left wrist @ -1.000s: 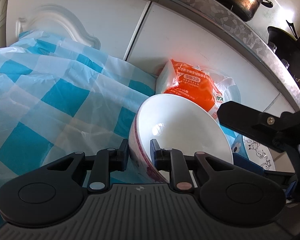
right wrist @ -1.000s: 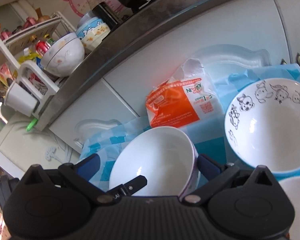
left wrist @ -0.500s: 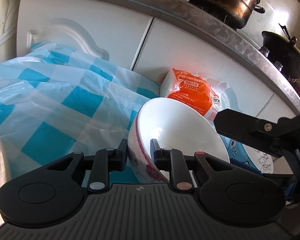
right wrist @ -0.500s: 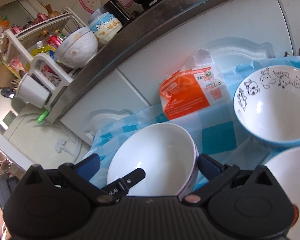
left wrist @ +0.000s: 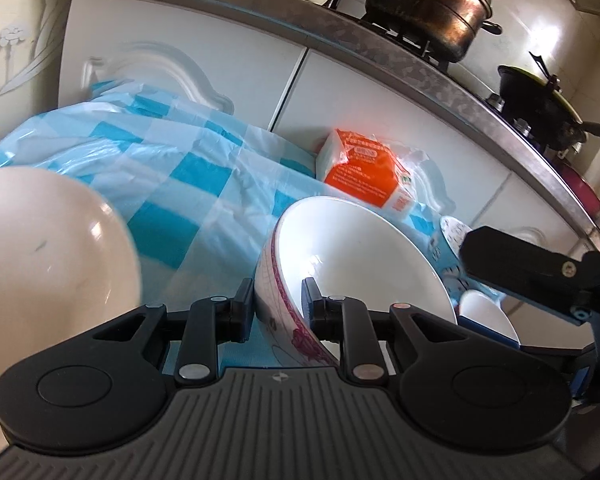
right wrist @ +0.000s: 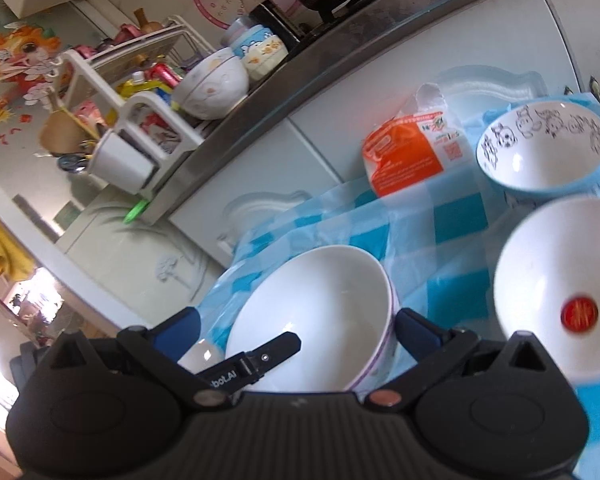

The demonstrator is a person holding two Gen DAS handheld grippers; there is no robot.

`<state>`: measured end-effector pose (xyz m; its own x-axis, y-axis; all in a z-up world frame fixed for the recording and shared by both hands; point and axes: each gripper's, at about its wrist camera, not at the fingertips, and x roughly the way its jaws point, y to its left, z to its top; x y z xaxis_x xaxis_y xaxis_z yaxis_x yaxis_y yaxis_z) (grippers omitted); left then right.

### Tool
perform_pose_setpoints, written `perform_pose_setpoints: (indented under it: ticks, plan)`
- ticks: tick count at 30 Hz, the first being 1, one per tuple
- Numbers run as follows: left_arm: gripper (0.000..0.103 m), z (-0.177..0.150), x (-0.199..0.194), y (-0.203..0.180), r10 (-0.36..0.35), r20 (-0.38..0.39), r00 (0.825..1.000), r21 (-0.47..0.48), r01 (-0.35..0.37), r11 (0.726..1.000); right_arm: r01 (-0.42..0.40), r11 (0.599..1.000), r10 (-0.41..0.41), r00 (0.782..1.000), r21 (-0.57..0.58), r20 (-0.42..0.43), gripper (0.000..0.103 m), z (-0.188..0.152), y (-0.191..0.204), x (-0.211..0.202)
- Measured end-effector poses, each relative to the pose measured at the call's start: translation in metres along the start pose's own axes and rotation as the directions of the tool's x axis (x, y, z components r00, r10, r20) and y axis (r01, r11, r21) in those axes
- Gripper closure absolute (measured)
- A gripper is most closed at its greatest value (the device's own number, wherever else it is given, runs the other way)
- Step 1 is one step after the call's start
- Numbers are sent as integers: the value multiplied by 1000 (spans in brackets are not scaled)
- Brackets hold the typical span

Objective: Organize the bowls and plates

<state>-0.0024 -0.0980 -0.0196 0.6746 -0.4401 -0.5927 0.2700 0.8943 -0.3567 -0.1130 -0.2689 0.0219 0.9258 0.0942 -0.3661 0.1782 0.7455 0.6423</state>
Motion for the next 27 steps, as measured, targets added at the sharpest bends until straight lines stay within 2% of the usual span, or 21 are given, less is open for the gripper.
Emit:
perform_pose_setpoints:
  ticks: [9, 19, 21, 22, 23, 24, 27]
  plan:
    - [81, -33, -47, -6, -44, -26, 999, 45, 45, 998, -14, 999, 14, 1000, 29, 25, 0, -43, 11, -54]
    - [80, -71, -58, -21, -87, -108, 990, 81, 96, 992, 63, 998, -64, 996, 20, 64, 0, -82, 11, -101]
    - [76, -76, -59, -25, -106, -116, 988, 91, 116, 989, 67, 998, -68, 995, 19, 74, 4, -87, 9, -107]
    - [82, -77, -60, -28, -114, -112, 987, 105, 126, 986, 10, 1000, -12, 998, 25, 68, 5, -89, 7, -108]
    - [82, -79, -62, -32, -126, -103, 987, 123, 138, 983, -40, 998, 37, 998, 44, 58, 5, -91, 6, -110]
    - [81, -80, -66, -37, -140, -96, 985, 144, 153, 978, -60, 998, 58, 997, 37, 54, 5, -93, 11, -109]
    - [80, -82, -67, -43, -148, -110, 983, 162, 164, 973, 18, 997, -9, 993, -75, 114, 5, -93, 26, -118]
